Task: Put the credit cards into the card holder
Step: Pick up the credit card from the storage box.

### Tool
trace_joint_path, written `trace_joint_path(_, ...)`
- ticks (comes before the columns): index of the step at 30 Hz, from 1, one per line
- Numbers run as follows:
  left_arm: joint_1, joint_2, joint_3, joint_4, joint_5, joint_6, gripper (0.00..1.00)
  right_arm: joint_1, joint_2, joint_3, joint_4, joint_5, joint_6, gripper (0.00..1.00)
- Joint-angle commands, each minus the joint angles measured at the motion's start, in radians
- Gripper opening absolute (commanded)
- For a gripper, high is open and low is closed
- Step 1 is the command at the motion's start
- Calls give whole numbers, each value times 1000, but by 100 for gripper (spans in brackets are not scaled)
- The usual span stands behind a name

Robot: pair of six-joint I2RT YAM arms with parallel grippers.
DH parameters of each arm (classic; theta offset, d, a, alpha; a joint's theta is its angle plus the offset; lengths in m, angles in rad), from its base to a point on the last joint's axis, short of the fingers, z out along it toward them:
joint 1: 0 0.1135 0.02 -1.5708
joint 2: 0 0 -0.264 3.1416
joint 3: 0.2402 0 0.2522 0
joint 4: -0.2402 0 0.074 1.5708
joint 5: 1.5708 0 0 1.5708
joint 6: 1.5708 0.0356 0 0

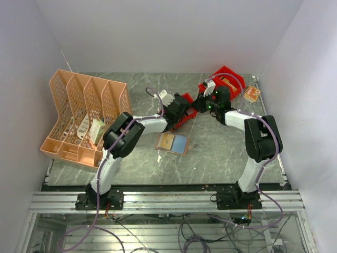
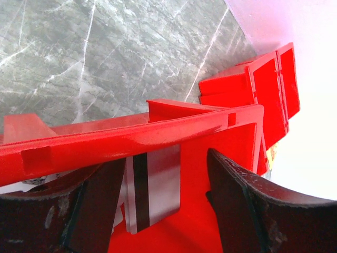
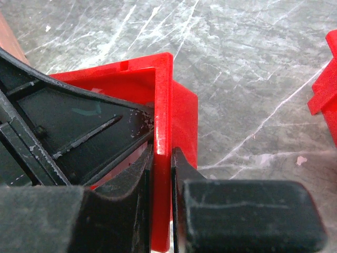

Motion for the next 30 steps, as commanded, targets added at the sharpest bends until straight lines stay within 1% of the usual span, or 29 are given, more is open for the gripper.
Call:
trace_joint_path(1,3,-39,-44,182,56,24,73,18,-40,19,46,-92,22,0)
trace_joint_path(4,4,-58,-71,230,61,35,69,17,-32,23,37,-85,19,0)
trace_joint_path(10,3,-70,-94,268,77,32,63,17,-24,28,29,-75,17,0)
trace_joint_path(13,2,-72,-106,291,84,29,58,16,-20,33,23,-74,16,0)
trace_joint_path(16,4,-69,-109,295,92,24,55,16,-17,34,22,-73,15,0)
trace_joint_path(19,2,-69,-121,320,100,21,49,15,-16,35,21,-72,14,0)
trace_joint_path(30,2,-65,-147,364,119,12,45,15,-10,38,18,-75,18,0)
